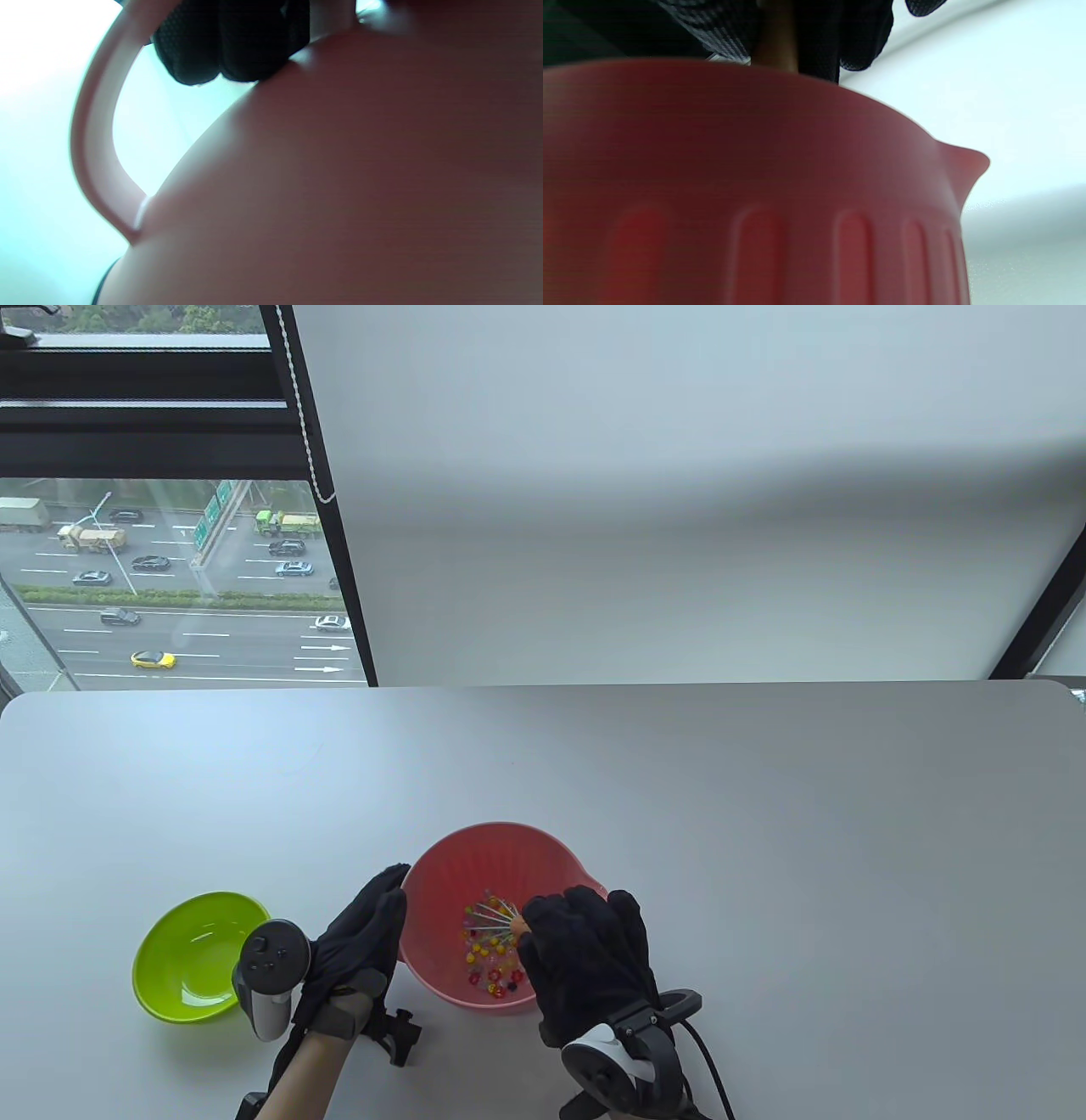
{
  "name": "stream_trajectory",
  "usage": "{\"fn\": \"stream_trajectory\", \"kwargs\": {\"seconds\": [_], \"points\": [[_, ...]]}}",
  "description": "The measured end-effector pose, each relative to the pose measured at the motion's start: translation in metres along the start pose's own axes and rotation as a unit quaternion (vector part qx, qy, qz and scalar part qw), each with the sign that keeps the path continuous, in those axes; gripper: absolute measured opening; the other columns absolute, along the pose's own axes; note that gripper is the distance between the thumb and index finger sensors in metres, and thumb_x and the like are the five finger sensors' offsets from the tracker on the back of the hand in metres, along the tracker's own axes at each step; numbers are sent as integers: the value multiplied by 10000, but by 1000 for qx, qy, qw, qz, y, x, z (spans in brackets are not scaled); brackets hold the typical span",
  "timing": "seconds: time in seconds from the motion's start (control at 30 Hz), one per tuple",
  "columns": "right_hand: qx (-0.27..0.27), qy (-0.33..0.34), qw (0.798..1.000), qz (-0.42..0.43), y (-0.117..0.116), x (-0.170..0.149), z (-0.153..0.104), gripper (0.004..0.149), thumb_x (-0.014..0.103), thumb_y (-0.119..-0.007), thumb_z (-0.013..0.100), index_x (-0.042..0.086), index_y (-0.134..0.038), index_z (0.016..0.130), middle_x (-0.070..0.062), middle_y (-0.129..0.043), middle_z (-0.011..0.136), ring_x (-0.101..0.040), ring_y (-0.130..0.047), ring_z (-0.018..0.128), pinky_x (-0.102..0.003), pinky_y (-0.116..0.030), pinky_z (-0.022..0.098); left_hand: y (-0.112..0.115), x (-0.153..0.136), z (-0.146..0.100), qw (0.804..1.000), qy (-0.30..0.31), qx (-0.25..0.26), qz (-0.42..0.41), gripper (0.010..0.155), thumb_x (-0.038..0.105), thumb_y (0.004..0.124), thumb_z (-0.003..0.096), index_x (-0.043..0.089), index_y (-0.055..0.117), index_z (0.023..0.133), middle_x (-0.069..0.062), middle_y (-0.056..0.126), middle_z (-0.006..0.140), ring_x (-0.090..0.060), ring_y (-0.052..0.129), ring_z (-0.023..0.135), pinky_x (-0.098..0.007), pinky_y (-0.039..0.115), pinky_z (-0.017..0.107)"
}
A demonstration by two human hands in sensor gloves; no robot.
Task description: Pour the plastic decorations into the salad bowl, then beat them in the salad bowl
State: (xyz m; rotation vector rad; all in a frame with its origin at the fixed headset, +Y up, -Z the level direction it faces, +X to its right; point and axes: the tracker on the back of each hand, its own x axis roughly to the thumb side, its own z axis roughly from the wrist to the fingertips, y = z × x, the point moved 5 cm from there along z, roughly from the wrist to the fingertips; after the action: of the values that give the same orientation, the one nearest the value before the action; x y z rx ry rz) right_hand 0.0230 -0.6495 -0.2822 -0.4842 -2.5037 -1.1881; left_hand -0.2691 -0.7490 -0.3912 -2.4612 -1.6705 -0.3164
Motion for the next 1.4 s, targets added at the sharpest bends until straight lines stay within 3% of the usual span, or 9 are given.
{"fn": "stream_trajectory", "kwargs": {"seconds": [0.53, 0.87, 1.13, 1.4], "points": [[-22, 12, 999, -32, 12, -4, 3, 535, 525, -638, 615, 397, -439, 1095, 112, -781, 938, -214, -649, 959, -511, -403, 792, 0, 0, 0, 1000, 0, 0, 0, 658, 640, 568, 576, 193, 671, 1047, -34, 850, 744, -366, 829, 760, -611, 497, 741], [-29, -20, 999, 1, 16, -16, 4, 551, 540, -577, 622, 350, -417, 1114, 106, -802, 870, -223, -674, 921, -513, -399, 791, 0, 0, 0, 1000, 0, 0, 0, 657, 641, 567, 576, 194, 672, 1046, -33, 850, 744, -365, 829, 761, -609, 498, 742], [10, -31, 999, 27, -1, -13, 2, 571, 562, -657, 603, 337, -471, 1094, 120, -831, 881, -203, -728, 904, -511, -433, 787, 0, 0, 0, 1000, 0, 0, 0, 659, 640, 568, 575, 191, 672, 1046, -33, 851, 742, -365, 829, 760, -610, 497, 741], [4, -3, 1000, -8, 0, -5, 1, 551, 531, -685, 601, 364, -479, 1084, 113, -801, 946, -208, -697, 943, -512, -425, 788, 0, 0, 0, 1000, 0, 0, 0, 658, 640, 568, 576, 191, 672, 1046, -33, 851, 743, -365, 829, 760, -609, 498, 742]]}}
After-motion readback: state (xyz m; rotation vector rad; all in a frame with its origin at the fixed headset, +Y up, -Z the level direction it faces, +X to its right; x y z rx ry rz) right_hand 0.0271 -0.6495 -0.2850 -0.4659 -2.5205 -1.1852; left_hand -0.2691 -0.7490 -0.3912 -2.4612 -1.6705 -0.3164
